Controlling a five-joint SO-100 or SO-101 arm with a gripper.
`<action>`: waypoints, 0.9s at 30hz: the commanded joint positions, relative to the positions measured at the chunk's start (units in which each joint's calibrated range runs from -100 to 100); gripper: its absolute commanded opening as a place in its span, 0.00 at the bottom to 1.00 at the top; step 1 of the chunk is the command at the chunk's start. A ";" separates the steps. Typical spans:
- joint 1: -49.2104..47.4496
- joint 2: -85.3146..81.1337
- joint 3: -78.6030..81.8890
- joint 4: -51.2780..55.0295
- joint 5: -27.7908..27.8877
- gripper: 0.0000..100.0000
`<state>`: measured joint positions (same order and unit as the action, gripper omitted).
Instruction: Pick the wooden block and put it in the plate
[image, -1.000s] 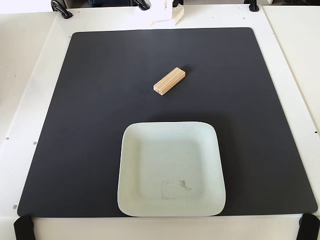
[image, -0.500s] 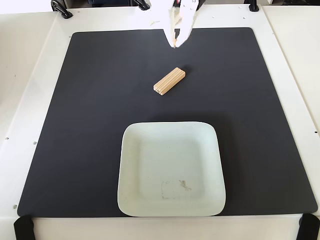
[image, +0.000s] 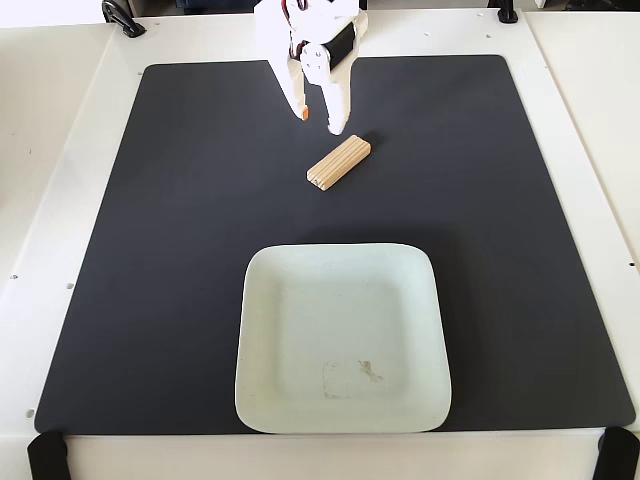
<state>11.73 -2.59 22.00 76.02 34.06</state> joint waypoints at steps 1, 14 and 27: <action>0.36 -3.25 2.96 -3.51 0.53 0.32; -1.88 -1.73 11.51 -17.12 0.53 0.36; -4.45 6.66 8.81 -18.35 -0.59 0.30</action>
<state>8.64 3.36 33.07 58.42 34.59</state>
